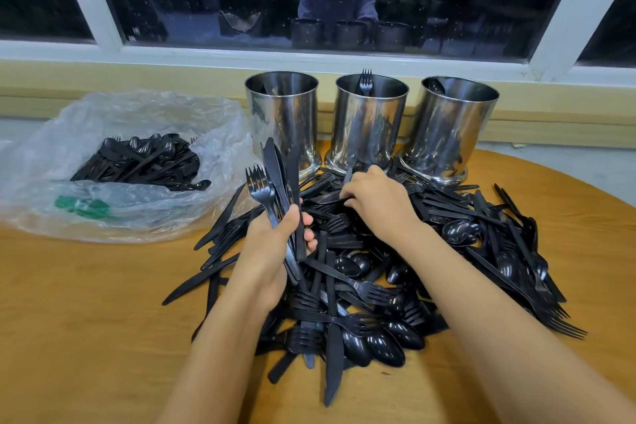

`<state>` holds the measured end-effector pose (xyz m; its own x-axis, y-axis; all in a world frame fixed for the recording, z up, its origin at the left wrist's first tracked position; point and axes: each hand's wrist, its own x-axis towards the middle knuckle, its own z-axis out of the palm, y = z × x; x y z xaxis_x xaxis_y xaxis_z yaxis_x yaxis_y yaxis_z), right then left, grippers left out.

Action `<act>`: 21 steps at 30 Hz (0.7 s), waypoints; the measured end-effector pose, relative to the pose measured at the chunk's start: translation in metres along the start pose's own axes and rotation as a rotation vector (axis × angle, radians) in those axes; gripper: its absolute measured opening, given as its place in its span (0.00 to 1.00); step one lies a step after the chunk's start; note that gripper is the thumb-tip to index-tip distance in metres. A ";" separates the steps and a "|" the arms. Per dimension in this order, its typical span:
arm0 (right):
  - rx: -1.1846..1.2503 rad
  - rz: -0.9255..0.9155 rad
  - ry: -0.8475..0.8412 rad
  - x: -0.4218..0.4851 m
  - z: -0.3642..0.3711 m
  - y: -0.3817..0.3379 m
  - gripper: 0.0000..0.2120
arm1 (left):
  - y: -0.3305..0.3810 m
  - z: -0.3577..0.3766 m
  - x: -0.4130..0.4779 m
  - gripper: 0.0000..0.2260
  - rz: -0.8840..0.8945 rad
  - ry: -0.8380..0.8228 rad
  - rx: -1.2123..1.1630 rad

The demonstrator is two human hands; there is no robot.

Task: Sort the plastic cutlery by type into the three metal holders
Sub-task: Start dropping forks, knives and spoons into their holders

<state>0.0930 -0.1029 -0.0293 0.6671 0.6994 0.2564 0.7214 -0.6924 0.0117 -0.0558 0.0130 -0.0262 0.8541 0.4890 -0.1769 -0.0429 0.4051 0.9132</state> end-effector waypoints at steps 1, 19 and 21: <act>-0.019 0.004 0.030 -0.001 -0.002 0.002 0.11 | 0.000 0.000 0.000 0.07 -0.007 -0.003 -0.014; 1.439 0.409 0.096 -0.095 -0.030 -0.069 0.02 | -0.018 0.020 -0.008 0.20 -0.031 -0.011 0.139; 1.406 0.388 0.107 -0.096 -0.025 -0.073 0.01 | -0.018 0.021 -0.008 0.24 -0.035 0.001 0.155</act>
<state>-0.0284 -0.1243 -0.0302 0.8863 0.4536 0.0937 0.1283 -0.0462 -0.9907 -0.0511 -0.0138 -0.0332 0.8533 0.4773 -0.2101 0.0675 0.2984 0.9521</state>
